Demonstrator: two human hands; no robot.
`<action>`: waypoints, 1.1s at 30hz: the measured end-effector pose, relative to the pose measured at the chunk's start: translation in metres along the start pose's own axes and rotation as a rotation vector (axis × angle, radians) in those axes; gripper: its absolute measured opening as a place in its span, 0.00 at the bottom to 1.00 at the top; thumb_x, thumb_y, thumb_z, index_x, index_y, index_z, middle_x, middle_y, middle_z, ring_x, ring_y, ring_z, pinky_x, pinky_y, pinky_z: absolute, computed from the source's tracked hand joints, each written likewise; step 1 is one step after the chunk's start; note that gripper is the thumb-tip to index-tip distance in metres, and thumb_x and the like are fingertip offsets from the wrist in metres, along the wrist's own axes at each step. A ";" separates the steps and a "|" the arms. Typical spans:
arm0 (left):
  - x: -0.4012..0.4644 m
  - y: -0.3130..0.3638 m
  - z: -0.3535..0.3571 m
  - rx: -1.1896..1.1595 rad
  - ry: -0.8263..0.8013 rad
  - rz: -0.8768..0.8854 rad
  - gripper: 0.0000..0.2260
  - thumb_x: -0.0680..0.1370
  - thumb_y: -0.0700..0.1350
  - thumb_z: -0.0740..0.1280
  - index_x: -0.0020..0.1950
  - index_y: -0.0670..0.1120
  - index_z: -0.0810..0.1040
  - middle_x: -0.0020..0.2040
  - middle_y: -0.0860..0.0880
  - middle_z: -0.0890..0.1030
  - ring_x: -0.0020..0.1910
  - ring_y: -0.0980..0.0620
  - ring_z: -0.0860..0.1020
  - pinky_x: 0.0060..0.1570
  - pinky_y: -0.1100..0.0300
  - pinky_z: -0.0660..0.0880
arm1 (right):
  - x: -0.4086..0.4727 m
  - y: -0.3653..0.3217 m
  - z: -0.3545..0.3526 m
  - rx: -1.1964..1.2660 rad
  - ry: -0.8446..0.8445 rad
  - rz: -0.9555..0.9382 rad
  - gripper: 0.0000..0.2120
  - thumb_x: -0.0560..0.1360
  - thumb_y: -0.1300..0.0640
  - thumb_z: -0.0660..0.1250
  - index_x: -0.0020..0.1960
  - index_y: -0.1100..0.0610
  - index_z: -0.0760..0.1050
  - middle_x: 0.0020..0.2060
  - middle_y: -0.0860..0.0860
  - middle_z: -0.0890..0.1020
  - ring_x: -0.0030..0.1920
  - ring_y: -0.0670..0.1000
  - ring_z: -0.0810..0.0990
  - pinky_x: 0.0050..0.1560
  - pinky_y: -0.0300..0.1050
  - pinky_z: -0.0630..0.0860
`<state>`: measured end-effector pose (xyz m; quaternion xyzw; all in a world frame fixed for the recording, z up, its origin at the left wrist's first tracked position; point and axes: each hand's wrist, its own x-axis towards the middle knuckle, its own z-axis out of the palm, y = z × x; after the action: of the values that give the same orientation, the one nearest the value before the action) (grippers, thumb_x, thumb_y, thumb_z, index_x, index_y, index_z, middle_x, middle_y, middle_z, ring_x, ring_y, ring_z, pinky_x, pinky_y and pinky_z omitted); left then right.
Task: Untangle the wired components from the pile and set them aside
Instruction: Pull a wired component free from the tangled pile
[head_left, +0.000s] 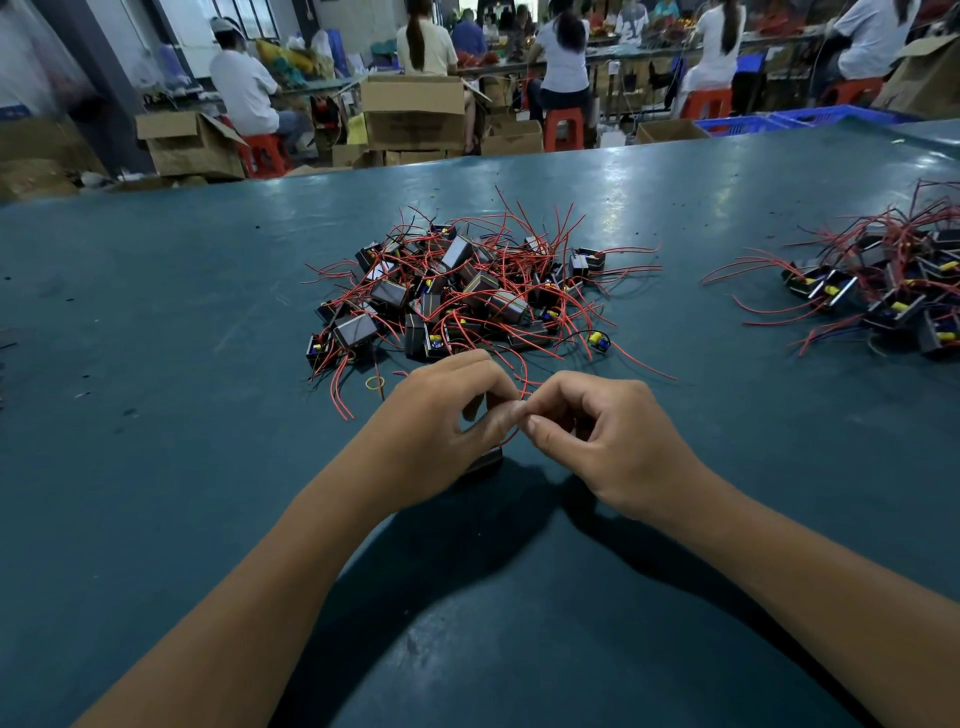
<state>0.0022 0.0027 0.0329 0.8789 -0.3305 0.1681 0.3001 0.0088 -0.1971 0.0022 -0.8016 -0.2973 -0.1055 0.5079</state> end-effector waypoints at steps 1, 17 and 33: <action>0.000 0.002 0.001 -0.035 0.005 -0.053 0.04 0.79 0.41 0.70 0.45 0.44 0.80 0.39 0.56 0.75 0.37 0.60 0.72 0.39 0.68 0.68 | 0.000 0.000 0.001 -0.004 0.011 -0.002 0.04 0.75 0.60 0.71 0.43 0.54 0.80 0.30 0.38 0.78 0.31 0.40 0.75 0.35 0.27 0.66; 0.001 0.006 0.014 -0.343 0.000 -0.435 0.09 0.80 0.45 0.68 0.40 0.47 0.79 0.31 0.52 0.74 0.30 0.56 0.69 0.32 0.59 0.67 | -0.007 0.000 0.013 0.056 0.140 0.155 0.03 0.74 0.57 0.73 0.41 0.53 0.81 0.31 0.44 0.82 0.29 0.39 0.75 0.32 0.31 0.70; 0.006 0.022 0.009 -0.584 -0.053 -0.851 0.20 0.76 0.42 0.67 0.23 0.48 0.74 0.24 0.50 0.69 0.21 0.56 0.61 0.20 0.67 0.57 | -0.008 -0.011 0.006 -0.141 0.051 -0.051 0.03 0.74 0.61 0.71 0.42 0.57 0.80 0.33 0.44 0.81 0.35 0.46 0.78 0.40 0.49 0.76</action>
<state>-0.0076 -0.0186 0.0380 0.8192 0.0158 -0.0905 0.5661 -0.0049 -0.1919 0.0040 -0.8246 -0.2965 -0.1594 0.4546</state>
